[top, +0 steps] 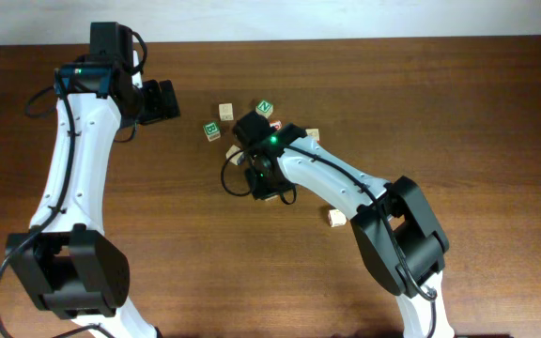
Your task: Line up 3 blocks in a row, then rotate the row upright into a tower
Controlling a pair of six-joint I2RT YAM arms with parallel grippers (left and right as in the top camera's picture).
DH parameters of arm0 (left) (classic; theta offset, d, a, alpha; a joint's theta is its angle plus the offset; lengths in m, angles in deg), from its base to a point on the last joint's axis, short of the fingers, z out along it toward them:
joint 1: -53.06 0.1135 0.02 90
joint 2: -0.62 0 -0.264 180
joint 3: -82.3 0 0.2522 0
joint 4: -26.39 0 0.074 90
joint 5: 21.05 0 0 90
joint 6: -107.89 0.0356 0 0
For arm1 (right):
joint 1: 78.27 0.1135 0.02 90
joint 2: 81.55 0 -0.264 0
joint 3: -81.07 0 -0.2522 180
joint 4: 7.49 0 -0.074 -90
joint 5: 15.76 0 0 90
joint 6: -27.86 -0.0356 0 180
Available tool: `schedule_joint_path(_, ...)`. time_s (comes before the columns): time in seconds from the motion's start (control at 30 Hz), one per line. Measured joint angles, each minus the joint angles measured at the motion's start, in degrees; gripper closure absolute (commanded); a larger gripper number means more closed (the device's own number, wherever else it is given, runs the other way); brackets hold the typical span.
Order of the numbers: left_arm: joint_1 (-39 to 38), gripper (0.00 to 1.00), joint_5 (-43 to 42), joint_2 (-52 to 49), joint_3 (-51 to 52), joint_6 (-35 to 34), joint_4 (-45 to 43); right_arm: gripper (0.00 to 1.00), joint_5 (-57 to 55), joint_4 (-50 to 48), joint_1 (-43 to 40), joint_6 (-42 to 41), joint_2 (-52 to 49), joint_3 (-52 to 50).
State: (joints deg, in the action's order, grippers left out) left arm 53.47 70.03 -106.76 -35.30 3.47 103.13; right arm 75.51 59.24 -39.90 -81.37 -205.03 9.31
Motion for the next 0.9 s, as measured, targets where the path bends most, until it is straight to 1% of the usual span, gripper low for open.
schedule_joint_path(0.03, 0.0, 0.01, 0.0, 0.0, 0.0, 0.0, 0.04, 0.81, -0.04, 1.4, -0.02, -1.62, 0.04, 0.15)
schedule_joint_path(0.07, 0.0, 0.01, 0.02, 0.0, 0.0, 0.0, 0.0, 0.81, 0.0, 5.77, -0.02, -5.18, 0.13, 0.42)
schedule_joint_path(0.17, 0.0, 0.01, 0.0, 0.0, 0.0, 0.0, 0.04, 0.8, 0.0, 11.56, -0.02, -11.91, 0.17, 0.57)
schedule_joint_path(0.27, 0.0, 0.01, 0.0, 0.0, 0.0, 0.0, 0.02, 0.79, -0.44, 13.51, -0.02, -15.32, 0.17, 0.55)
schedule_joint_path(0.4, 0.0, 0.01, 0.0, 0.0, 0.0, 0.0, 0.02, 0.8, -0.59, 14.73, -0.68, -16.72, 0.33, 0.0)
schedule_joint_path(0.6, 0.0, 0.01, 0.0, 0.0, 0.0, 0.0, 0.02, 0.79, -0.92, 20.09, -3.04, -18.05, 0.74, -1.51)
schedule_joint_path(0.63, 0.0, 0.01, 0.0, 0.0, 0.0, 0.0, 0.02, 0.75, -1.11, 20.76, -3.06, -18.08, 0.74, -1.81)
schedule_joint_path(0.77, 0.0, 0.01, 0.0, 0.0, 0.0, 0.0, 0.02, 0.73, -1.81, 22.01, -3.04, -18.23, 0.74, -2.21)
schedule_joint_path(0.83, 0.0, 0.01, 0.0, 0.0, 0.0, 0.0, 0.02, 0.65, -1.97, 22.1, -3.04, -18.23, 0.74, -2.29)
schedule_joint_path(0.9, 0.0, 0.01, 0.0, 0.0, 0.0, 0.0, 0.02, 0.64, -2.21, 22.08, -3.04, -18.27, 0.74, -2.49)
